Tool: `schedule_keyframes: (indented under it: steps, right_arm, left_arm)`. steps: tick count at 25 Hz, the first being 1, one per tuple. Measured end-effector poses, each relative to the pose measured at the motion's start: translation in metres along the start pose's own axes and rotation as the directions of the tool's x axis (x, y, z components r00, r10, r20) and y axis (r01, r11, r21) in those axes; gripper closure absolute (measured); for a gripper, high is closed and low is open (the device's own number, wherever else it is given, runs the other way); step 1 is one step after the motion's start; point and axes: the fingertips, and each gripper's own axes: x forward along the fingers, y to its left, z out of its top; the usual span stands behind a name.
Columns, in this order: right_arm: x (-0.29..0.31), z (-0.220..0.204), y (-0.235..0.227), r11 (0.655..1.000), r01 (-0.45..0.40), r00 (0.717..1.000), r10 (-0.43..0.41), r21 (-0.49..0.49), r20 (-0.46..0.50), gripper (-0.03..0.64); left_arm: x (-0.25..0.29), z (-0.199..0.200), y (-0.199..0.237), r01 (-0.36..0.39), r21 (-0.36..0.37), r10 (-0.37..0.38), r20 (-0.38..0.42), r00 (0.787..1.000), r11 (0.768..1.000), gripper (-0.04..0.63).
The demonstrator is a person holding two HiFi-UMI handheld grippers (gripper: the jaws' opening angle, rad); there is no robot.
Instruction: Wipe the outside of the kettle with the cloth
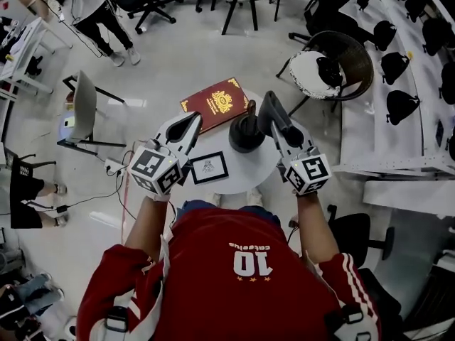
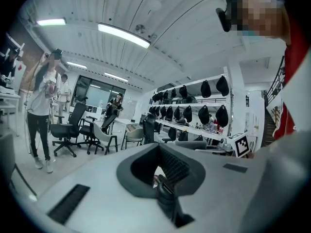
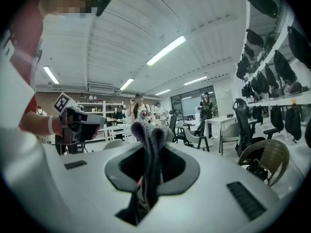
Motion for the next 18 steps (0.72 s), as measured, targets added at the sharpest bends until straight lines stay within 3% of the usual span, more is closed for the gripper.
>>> schedule_keyframes:
  steps: [9,18]
  right_arm:
    - [-0.009,-0.054,-0.068,0.998,-0.058,0.995,0.055,-0.033,-0.087,0.56]
    - [0.011,-0.138,-0.099,0.978,-0.199,0.957,0.18,-0.065,-0.227,0.561]
  left_arm:
    - [0.022,-0.007,-0.035,-0.101,0.021,0.101,-0.017,0.995,0.995,0.588]
    - [0.036,-0.016,-0.069,-0.183,0.049,0.185,-0.034,0.982,0.982,0.588]
